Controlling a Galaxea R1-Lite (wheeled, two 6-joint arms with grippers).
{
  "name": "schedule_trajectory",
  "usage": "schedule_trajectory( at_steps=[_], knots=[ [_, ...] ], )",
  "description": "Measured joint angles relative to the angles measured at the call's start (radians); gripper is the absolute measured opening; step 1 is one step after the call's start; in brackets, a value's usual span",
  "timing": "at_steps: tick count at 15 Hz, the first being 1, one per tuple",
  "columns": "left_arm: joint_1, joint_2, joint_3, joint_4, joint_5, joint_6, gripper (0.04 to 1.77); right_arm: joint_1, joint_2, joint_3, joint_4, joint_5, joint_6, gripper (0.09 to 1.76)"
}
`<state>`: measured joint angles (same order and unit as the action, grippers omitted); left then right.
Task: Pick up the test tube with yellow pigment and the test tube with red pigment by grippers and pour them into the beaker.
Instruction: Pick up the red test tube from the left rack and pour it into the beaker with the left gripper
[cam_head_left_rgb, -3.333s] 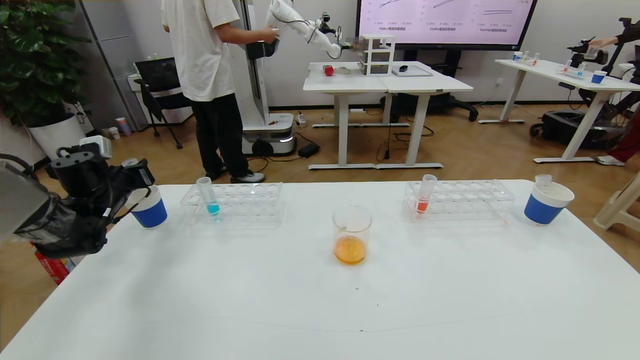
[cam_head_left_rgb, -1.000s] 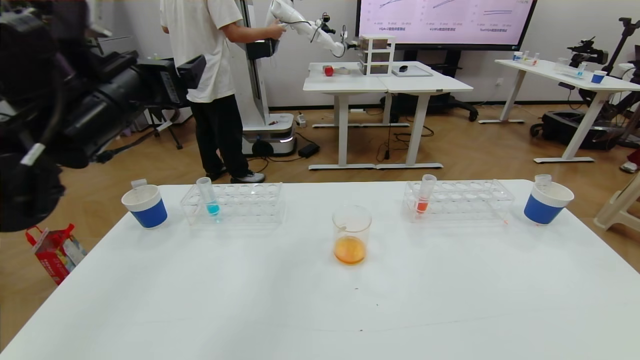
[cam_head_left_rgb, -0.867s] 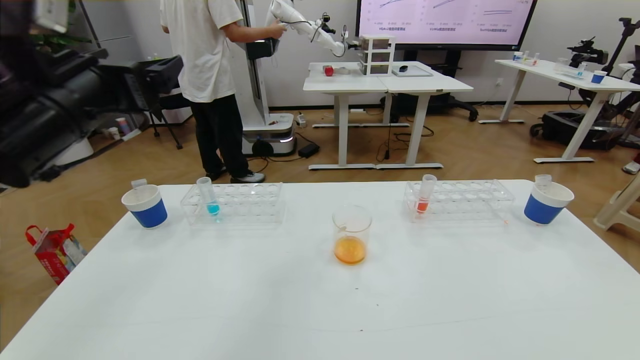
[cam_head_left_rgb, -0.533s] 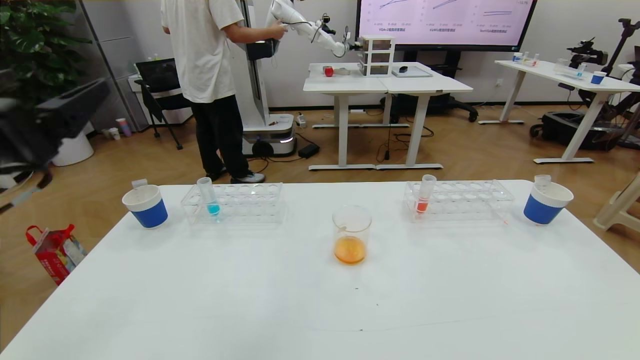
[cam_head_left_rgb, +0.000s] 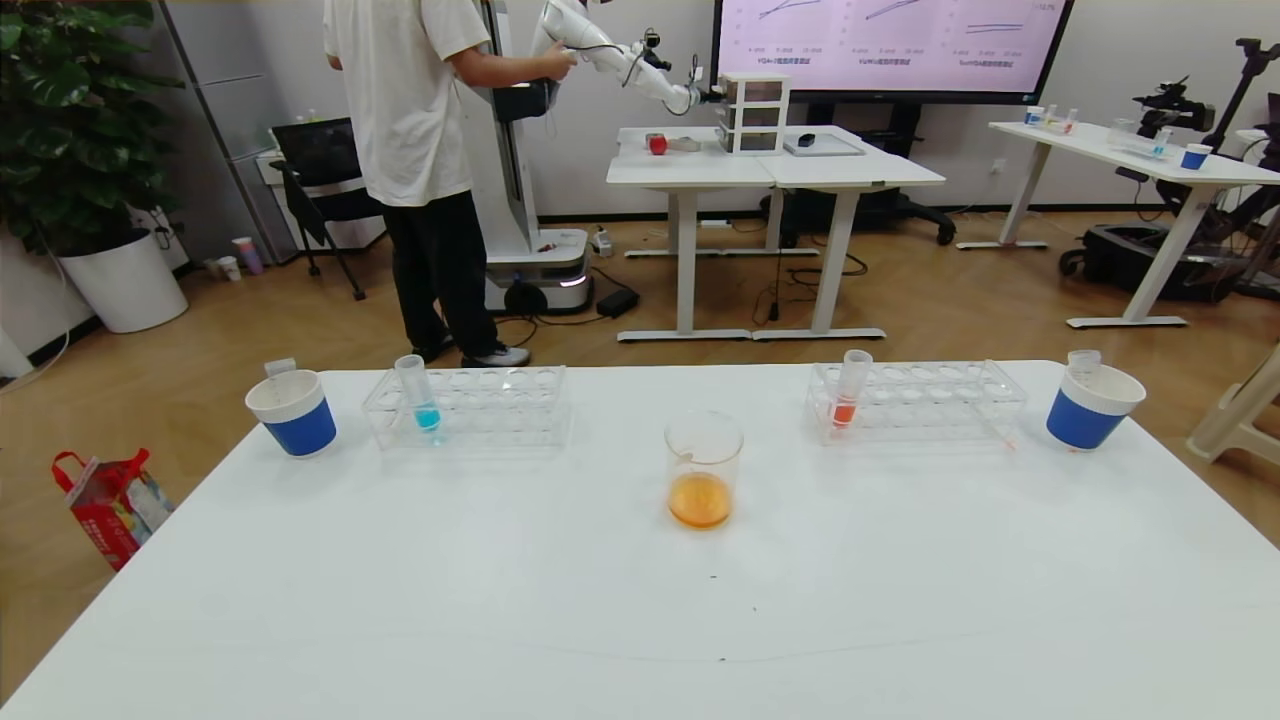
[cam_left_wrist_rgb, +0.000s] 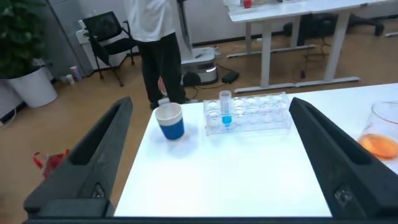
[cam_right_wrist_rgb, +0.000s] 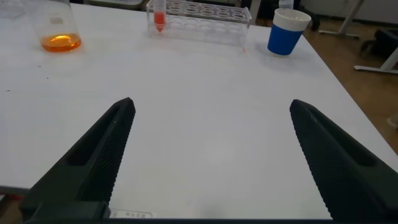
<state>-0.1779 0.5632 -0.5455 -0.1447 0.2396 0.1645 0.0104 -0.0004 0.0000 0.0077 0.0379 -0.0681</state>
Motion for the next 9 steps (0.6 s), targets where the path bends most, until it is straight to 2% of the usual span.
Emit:
schedule_trajectory(
  at_steps=[3, 7, 9],
  knots=[
    [0.070, -0.141, 0.048, 0.084, 0.021, -0.004, 1.75, 0.000, 0.000, 0.000, 0.000, 0.000, 0.000, 1.74],
    [0.138, -0.298, 0.089, 0.140, -0.006, -0.021, 1.75, 0.000, 0.000, 0.000, 0.000, 0.000, 0.000, 1.74],
    [0.156, -0.378, 0.130, 0.140, -0.053, -0.040, 1.75, 0.000, 0.000, 0.000, 0.000, 0.000, 0.000, 1.74]
  ],
)
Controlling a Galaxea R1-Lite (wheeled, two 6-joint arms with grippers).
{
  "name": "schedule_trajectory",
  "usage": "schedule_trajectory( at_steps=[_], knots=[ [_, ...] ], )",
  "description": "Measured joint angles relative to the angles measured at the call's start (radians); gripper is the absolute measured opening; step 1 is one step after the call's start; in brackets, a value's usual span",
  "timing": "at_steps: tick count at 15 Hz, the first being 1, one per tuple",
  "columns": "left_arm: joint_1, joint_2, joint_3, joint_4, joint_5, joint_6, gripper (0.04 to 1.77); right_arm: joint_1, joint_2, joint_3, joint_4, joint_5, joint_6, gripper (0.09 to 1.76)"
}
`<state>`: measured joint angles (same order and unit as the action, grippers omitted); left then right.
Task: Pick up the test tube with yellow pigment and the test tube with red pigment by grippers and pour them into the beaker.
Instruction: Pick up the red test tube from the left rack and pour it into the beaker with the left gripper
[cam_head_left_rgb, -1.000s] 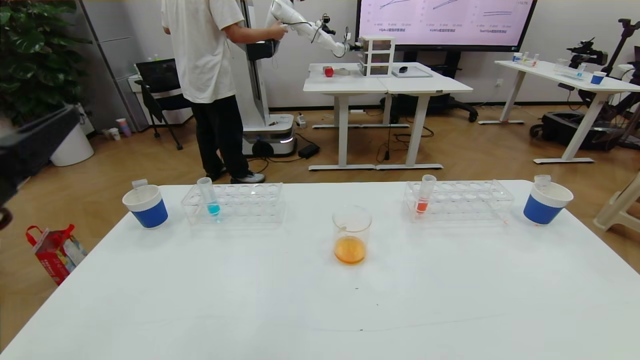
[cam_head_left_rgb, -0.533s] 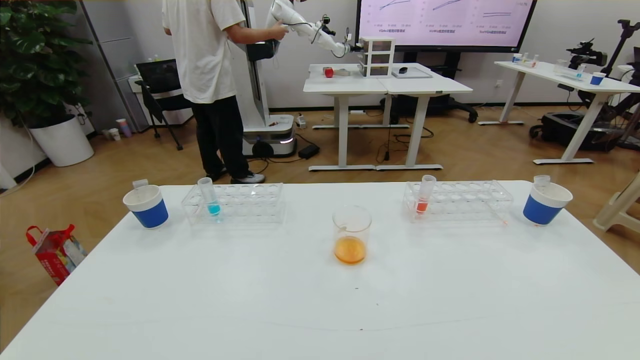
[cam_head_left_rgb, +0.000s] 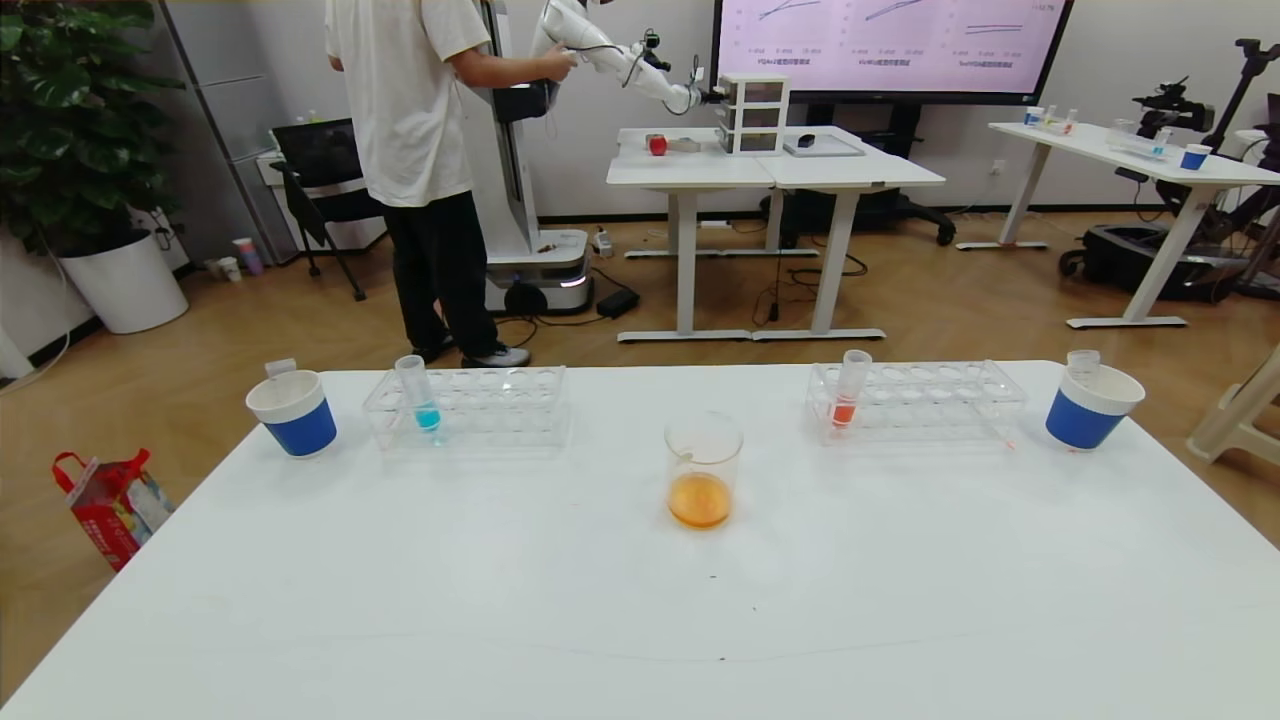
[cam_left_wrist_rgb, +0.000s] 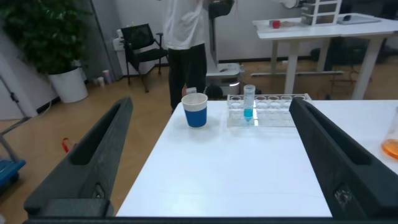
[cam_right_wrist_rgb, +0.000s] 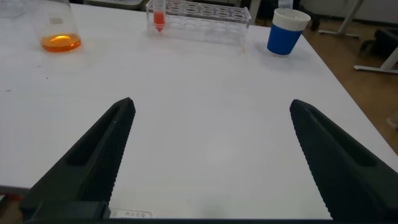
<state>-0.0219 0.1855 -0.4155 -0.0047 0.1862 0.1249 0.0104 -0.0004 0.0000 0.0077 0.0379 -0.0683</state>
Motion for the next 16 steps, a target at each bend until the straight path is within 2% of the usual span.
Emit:
schedule_trajectory(
  at_steps=[3, 4, 6, 7, 8, 10, 11, 16],
  knots=[
    [0.010, -0.122, 0.091, -0.013, -0.157, -0.030, 1.75, 0.000, 0.000, 0.000, 0.000, 0.000, 0.000, 1.74],
    [0.013, -0.145, 0.140, -0.050, -0.177, -0.034, 1.75, 0.000, 0.000, 0.000, 0.000, 0.000, 0.000, 1.74],
    [0.015, -0.171, 0.272, -0.165, -0.192, -0.042, 1.75, 0.000, 0.000, 0.000, 0.000, 0.000, 0.000, 1.74],
    [0.015, -0.178, 0.334, -0.187, -0.197, -0.044, 1.75, 0.000, 0.000, 0.000, 0.000, 0.000, 0.000, 1.74],
    [0.015, -0.182, 0.376, -0.137, -0.203, -0.050, 1.75, -0.001, 0.000, 0.000, 0.000, 0.000, 0.000, 1.74],
    [0.016, -0.186, 0.396, 0.045, -0.210, -0.064, 1.75, -0.001, 0.000, 0.000, 0.000, 0.000, 0.000, 1.74],
    [0.016, -0.186, 0.392, 0.067, -0.213, -0.070, 1.75, -0.001, 0.000, 0.000, 0.000, 0.000, 0.000, 1.74],
    [0.016, -0.187, 0.401, 0.043, -0.211, -0.073, 1.75, 0.000, 0.000, 0.000, 0.000, 0.000, 0.000, 1.74]
  ],
)
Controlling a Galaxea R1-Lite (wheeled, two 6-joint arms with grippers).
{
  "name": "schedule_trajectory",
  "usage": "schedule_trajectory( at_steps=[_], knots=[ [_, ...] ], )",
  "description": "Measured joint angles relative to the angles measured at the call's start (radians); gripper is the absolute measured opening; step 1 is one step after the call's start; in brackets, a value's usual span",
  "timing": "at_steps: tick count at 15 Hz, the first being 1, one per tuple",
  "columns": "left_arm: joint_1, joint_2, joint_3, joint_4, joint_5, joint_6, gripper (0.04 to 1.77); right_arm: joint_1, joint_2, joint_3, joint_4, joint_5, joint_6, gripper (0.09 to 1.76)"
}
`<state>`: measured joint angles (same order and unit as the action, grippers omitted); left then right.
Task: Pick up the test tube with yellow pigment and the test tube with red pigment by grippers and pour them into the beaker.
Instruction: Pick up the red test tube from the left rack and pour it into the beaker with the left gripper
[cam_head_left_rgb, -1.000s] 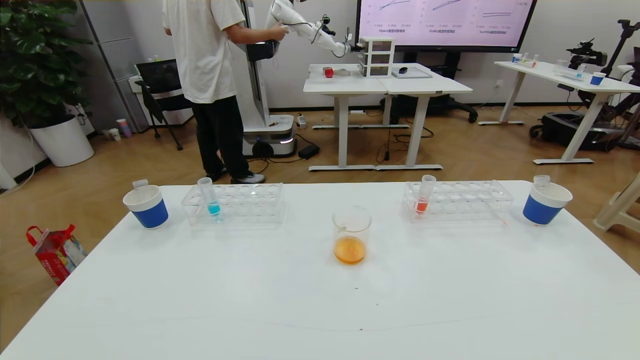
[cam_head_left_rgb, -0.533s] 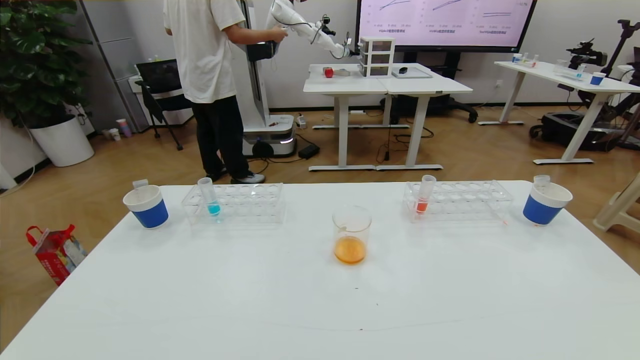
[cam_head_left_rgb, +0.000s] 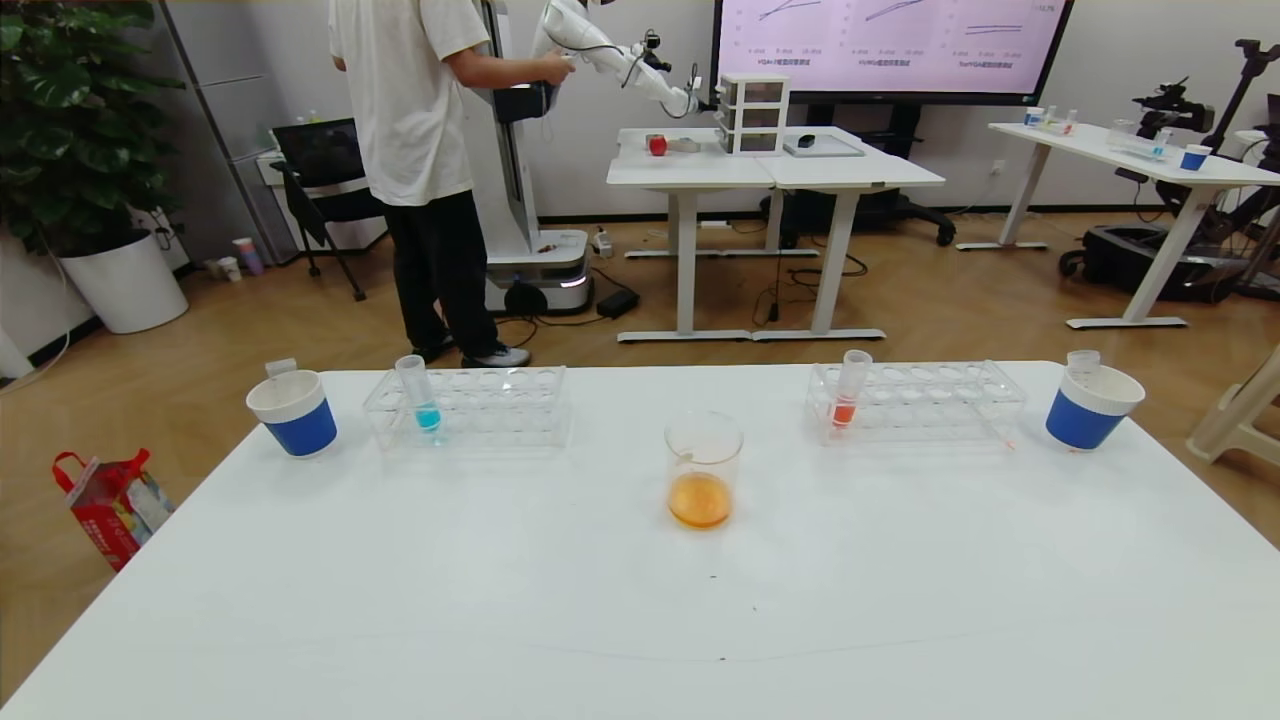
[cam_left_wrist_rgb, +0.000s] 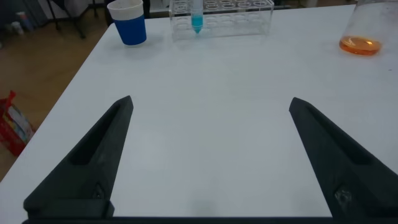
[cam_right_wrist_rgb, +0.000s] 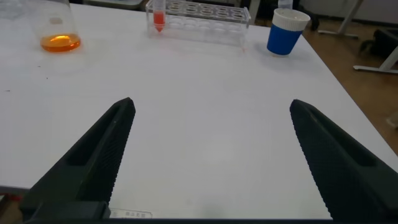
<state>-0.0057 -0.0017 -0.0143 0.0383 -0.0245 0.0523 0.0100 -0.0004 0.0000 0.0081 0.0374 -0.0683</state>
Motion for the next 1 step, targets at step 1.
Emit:
schedule_trajectory(
  at_steps=[1],
  knots=[
    [0.000, 0.000, 0.000, 0.000, 0.003, 0.001, 1.75, 0.000, 0.000, 0.000, 0.000, 0.001, 0.000, 1.74]
  ],
)
